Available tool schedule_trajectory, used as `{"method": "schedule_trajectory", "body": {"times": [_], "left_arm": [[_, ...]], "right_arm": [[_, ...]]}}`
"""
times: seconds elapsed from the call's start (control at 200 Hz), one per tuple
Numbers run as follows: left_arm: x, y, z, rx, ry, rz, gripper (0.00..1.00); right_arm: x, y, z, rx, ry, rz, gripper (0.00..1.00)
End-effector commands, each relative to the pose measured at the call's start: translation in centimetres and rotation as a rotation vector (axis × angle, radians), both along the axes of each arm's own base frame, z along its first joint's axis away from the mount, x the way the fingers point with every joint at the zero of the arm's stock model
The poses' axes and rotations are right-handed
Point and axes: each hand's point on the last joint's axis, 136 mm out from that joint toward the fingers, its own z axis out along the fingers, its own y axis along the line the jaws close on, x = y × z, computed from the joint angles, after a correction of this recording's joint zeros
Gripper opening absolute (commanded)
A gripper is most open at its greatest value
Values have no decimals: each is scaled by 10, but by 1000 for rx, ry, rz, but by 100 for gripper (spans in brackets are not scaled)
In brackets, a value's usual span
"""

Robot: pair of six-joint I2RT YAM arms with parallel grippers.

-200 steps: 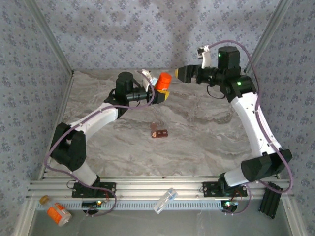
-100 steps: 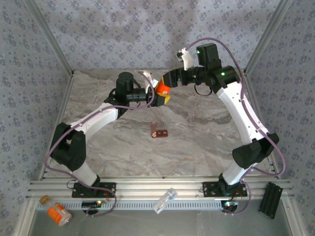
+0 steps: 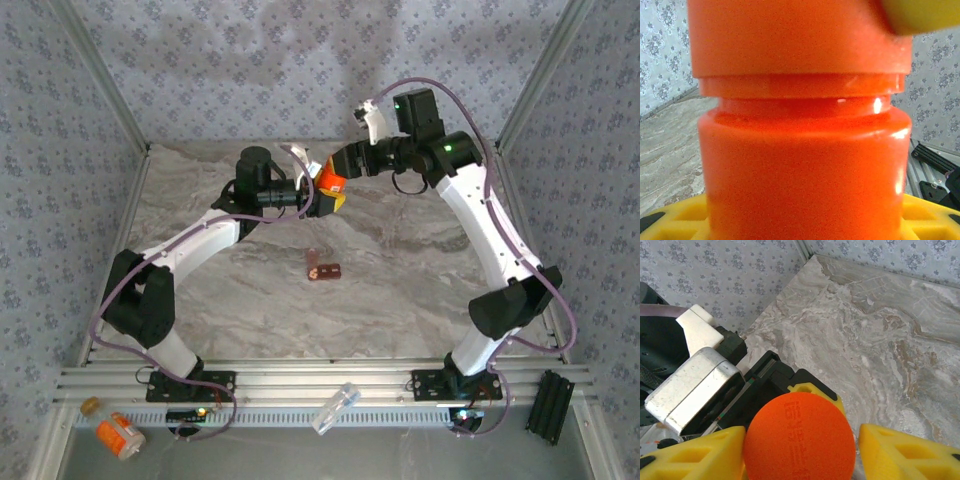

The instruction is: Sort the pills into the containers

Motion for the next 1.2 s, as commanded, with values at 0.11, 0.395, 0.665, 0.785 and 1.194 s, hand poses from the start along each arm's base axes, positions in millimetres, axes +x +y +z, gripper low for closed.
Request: {"method": "schedule_trajectory", "body": {"times": [0.11,0.395,0.665,0.785,1.194], "left_arm": [[-4,0,22,-33,-48,-21,0],[6,1,24,-6,-120,92,0],[9,-8,11,83,-239,216,0],[10,-9,9,92,-262,254,0],[20,-5,7,50,-202,277,0]], "right_arm": [[4,2,-9,21,37,-40,52],[13,9,-36,43,139,-214,42],[19,24,-63,23,233,-407,42],[19,31,-65,38,240,-418,42],[24,8,-22,190,208,-379,57]]}}
